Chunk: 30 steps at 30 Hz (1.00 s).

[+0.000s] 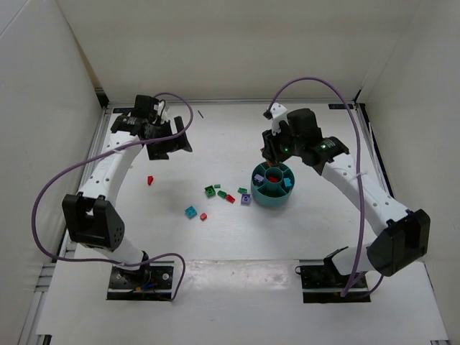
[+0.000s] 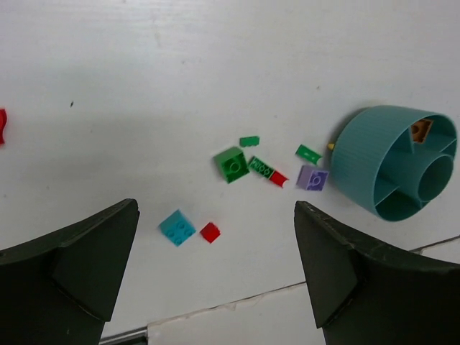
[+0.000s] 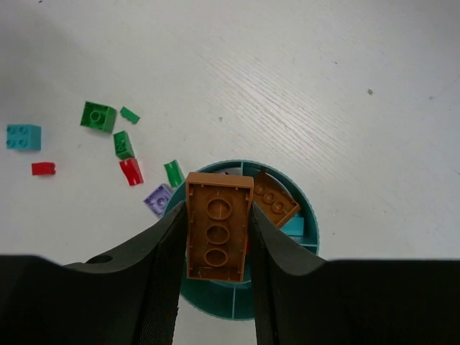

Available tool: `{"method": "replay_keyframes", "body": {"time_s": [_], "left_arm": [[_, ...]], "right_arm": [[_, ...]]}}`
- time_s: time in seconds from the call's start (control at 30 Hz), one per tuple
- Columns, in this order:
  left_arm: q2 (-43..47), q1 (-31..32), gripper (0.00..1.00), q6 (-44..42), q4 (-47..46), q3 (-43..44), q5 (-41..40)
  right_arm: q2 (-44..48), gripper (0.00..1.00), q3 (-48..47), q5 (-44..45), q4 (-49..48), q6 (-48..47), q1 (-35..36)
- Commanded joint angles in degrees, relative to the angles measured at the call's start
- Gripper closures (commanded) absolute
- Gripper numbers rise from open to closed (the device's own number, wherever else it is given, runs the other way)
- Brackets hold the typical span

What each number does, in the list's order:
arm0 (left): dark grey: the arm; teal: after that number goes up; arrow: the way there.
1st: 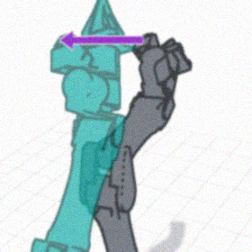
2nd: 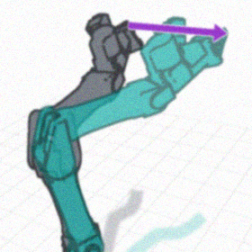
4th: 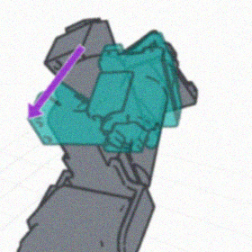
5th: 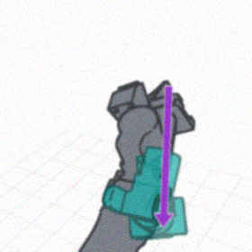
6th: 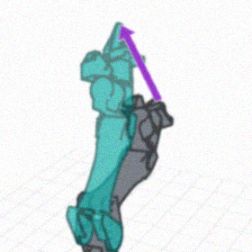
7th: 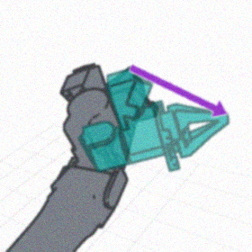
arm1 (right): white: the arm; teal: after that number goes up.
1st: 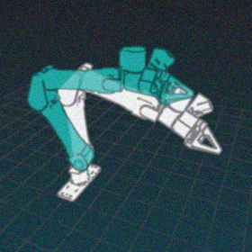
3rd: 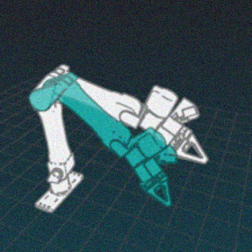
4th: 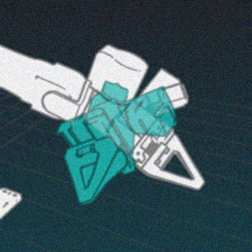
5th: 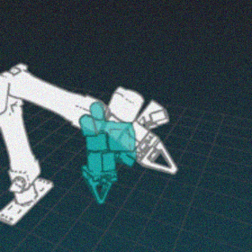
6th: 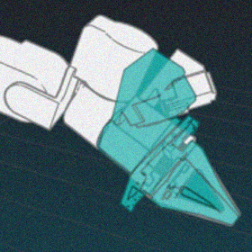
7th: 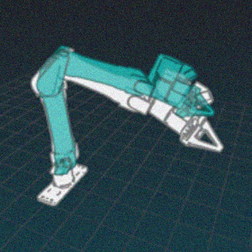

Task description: Sort the legos into containers by color

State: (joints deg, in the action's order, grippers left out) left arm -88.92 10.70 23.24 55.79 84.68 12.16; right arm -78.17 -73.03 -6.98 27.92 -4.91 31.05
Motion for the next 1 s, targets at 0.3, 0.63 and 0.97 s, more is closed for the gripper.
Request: {"method": "replay_keyframes", "body": {"time_s": [0.3, 0.63, 0.97], "left_arm": [[-5.0, -0.3, 0.0, -2.0, -3.8, 9.6, 5.1], [-16.6, -0.9, 0.0, -2.1, -2.4, 22.7, 9.1], [-15.1, -0.8, 0.0, -0.8, -4.5, 19.3, 9.1]], "right_arm": [[-4.9, 0.9, -3.4, 12.0, -4.5, 4.5, -3.4], [-12.4, 0.88, -4.4, 16.0, -6.0, 5.7, -4.6], [-13.6, 0.84, -3.2, 15.7, -5.2, 6.5, -3.5]]}}
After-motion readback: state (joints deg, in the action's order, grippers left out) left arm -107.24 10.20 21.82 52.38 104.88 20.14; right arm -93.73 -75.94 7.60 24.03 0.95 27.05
